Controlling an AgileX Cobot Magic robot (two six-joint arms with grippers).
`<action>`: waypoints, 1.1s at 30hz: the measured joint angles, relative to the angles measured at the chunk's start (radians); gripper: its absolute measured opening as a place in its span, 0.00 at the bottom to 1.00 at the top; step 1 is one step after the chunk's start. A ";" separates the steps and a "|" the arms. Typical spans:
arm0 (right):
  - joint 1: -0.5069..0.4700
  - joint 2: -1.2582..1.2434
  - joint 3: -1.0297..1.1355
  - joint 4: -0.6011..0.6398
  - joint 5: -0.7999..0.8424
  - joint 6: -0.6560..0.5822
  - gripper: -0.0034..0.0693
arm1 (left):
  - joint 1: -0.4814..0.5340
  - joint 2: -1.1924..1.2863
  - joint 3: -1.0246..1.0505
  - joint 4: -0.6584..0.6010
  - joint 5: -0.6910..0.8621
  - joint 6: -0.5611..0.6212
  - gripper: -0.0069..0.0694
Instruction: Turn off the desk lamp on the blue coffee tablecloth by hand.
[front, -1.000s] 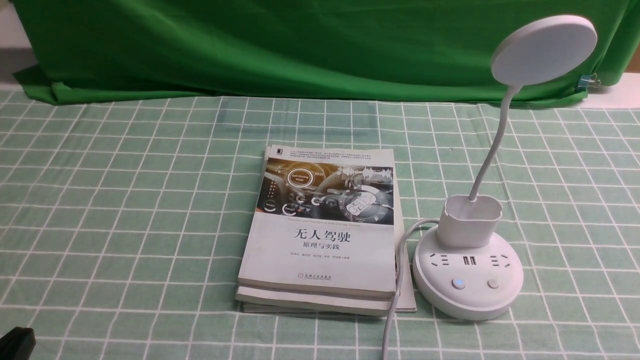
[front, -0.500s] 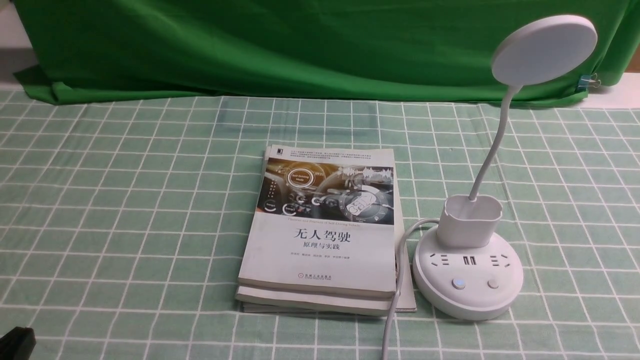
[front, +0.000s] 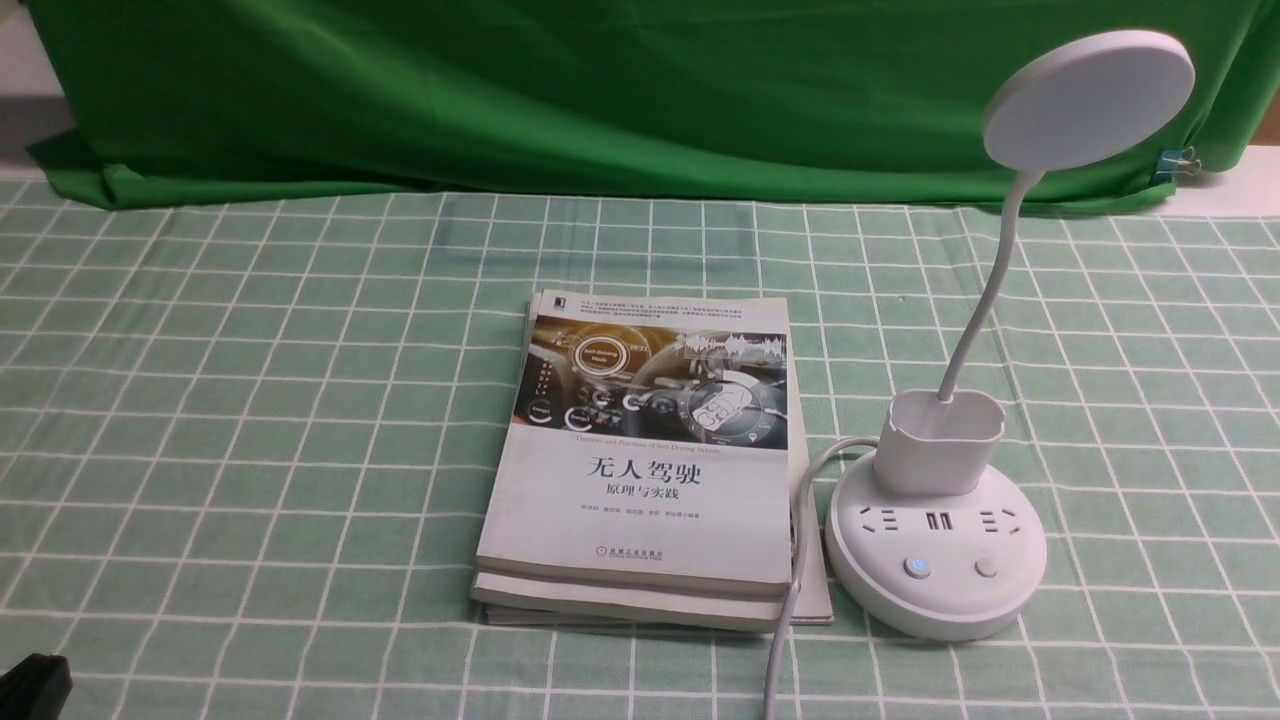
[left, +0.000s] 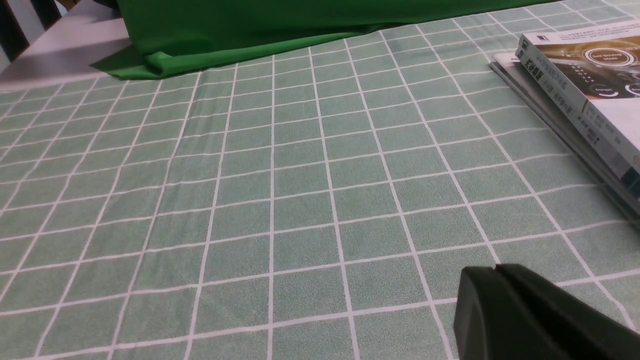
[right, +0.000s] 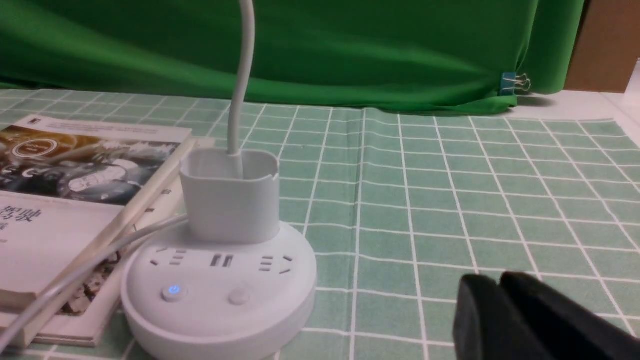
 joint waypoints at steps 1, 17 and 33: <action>0.000 0.000 0.000 0.000 0.000 0.000 0.14 | 0.000 0.000 0.000 0.000 0.000 0.000 0.09; 0.000 0.000 0.000 0.000 0.000 -0.002 0.21 | 0.000 0.000 0.000 0.000 0.000 0.000 0.09; 0.000 0.000 0.000 0.000 0.000 -0.003 0.26 | 0.000 0.000 0.000 0.000 0.000 0.000 0.09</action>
